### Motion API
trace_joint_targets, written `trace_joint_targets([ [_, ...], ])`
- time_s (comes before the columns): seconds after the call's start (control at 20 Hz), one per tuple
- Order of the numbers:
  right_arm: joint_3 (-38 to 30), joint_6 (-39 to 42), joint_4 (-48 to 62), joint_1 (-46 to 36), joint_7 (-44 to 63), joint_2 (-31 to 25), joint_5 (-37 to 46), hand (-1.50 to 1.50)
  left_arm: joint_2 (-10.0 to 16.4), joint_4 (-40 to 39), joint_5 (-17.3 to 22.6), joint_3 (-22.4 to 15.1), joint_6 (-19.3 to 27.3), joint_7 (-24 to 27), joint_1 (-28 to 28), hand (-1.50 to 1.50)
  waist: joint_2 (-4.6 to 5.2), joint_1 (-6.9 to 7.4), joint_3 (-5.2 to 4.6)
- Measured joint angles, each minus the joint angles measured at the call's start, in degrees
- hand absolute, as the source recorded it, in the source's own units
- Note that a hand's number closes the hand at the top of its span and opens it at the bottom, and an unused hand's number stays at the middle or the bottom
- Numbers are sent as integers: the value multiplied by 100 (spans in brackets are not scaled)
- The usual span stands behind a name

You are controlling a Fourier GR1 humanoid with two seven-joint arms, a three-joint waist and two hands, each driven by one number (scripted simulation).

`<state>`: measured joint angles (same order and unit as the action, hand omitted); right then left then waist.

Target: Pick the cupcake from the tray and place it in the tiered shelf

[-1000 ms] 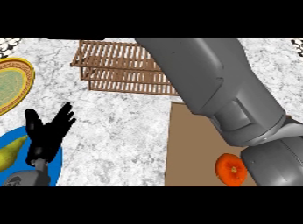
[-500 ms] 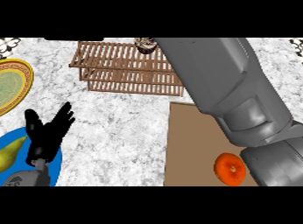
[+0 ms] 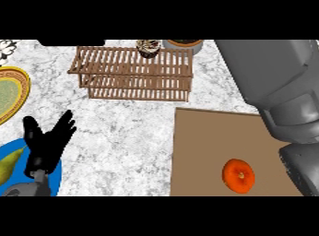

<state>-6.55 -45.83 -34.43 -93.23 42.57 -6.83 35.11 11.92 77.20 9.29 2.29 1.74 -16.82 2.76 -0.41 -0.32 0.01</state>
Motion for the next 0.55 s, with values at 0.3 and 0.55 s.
trace_joint_targets([
  [0.3,-175,140,-1068,600,419,-576,-50,-150,76,9,43,107,-63,50,-171,0,-50,-143,7],
  [0.55,-140,724,-2525,1501,804,-950,-307,-150,11,87,15,98,16,3,-209,0,-63,-205,8],
])
